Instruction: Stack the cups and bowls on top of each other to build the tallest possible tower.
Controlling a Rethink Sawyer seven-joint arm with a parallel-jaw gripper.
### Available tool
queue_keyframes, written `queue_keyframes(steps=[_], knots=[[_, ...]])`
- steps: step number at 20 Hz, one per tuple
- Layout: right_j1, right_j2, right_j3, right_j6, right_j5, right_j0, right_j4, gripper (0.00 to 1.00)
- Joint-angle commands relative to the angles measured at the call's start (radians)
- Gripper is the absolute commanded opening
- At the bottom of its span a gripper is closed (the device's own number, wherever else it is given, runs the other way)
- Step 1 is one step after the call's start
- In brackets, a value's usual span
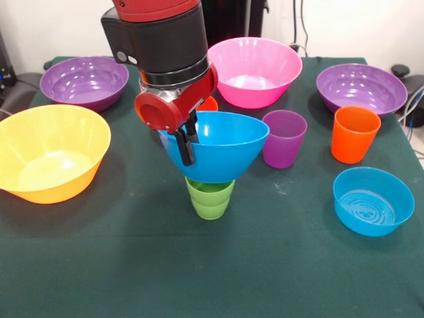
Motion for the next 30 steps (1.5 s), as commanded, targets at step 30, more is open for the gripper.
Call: queue_keyframes(steps=[30], knots=[[0.006, -0.099, -0.048, 0.081, -0.011, 0.067, -0.062, 0.00]])
